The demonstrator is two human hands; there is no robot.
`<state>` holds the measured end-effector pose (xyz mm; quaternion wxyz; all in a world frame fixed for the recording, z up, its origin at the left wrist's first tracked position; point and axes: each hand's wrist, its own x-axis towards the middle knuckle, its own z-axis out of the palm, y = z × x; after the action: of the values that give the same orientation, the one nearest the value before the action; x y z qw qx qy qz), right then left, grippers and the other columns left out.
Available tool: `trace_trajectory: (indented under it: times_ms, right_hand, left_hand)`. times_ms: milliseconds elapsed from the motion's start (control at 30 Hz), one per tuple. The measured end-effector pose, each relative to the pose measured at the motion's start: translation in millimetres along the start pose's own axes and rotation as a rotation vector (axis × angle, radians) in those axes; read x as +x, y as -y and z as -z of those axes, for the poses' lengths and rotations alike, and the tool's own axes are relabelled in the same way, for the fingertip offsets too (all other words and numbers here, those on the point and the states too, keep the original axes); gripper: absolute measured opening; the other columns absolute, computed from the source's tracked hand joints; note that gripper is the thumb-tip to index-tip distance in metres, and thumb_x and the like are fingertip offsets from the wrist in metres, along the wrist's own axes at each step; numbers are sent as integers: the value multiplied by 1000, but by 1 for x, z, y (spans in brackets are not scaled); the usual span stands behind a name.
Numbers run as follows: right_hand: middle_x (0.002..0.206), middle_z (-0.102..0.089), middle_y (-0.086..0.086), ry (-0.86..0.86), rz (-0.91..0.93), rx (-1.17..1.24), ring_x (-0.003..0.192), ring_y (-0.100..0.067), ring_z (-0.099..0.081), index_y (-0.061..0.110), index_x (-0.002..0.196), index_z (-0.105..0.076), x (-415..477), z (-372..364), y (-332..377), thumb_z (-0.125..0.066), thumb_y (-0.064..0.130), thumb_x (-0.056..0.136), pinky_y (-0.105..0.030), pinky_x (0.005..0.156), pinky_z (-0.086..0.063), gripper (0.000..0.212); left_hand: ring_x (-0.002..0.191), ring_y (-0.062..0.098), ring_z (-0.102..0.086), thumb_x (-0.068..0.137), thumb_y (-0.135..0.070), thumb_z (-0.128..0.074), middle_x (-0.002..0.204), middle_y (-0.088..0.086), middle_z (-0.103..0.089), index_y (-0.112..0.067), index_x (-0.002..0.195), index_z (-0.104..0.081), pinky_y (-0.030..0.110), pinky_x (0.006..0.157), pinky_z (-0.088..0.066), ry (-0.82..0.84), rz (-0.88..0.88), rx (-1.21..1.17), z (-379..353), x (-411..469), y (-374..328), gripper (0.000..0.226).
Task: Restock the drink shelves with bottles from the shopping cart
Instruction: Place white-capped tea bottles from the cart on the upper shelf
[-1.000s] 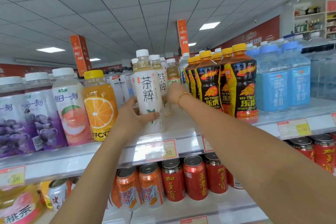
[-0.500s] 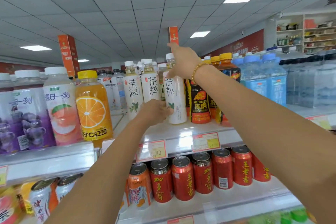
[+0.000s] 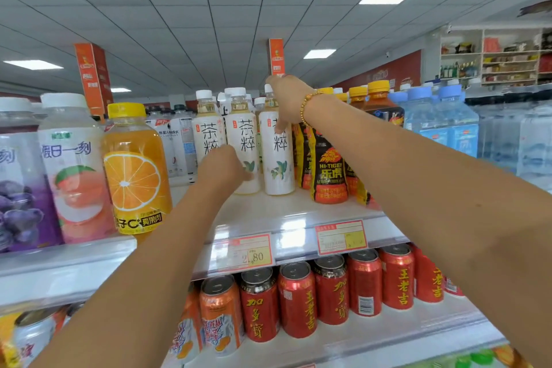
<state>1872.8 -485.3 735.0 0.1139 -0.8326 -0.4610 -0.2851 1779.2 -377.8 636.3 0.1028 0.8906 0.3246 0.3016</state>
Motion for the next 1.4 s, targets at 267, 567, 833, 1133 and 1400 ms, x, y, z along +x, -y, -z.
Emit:
trace_trajectory:
  times_ms: [267, 567, 833, 1133, 1400]
  right_hand:
    - [137, -43, -16, -6, -75, 29, 125, -33, -45, 7, 139, -31, 25, -19, 7, -85, 20, 63, -39, 101, -41, 94]
    - [138, -42, -16, -23, -65, 43, 126, -32, -44, 7, 140, -30, 36, -28, 2, -80, 17, 70, -37, 101, -40, 86]
    - [134, -44, -19, -15, -111, 15, 124, -31, -45, 3, 141, -24, 30, -31, 9, -79, 12, 71, -35, 98, -42, 90]
    - [81, -57, -1, -356, 11, 96, 75, -14, -52, 14, 78, -54, -103, 20, 30, -52, 33, 91, -25, 67, -39, 24]
    - [63, -60, 2, -131, -366, 256, 58, -13, -53, 17, 71, -60, -331, -25, -51, -63, 37, 84, -31, 61, -42, 24]
  left_hand:
    - [94, 24, -61, 84, -27, -66, 100, 8, -65, -4, 98, -67, 28, 74, -46, 195, -107, 18, -13, 0, 11, 26]
    - [104, 18, -52, 86, -26, -64, 121, 6, -57, -18, 123, -54, 23, 78, -38, 251, -206, -23, -19, 7, 15, 38]
    - [120, 23, -49, 86, -23, -62, 130, 6, -52, -16, 128, -50, 30, 95, -40, 299, -166, -24, -24, 9, 18, 44]
    - [52, 17, -44, 92, -32, -54, 51, 0, -48, -13, 59, -51, 29, 52, -35, -246, -420, -192, 6, -44, -9, 38]
    - [51, 14, -46, 89, -39, -55, 47, 1, -45, -16, 54, -43, 20, 51, -32, 67, -662, -485, -72, -212, -35, 44]
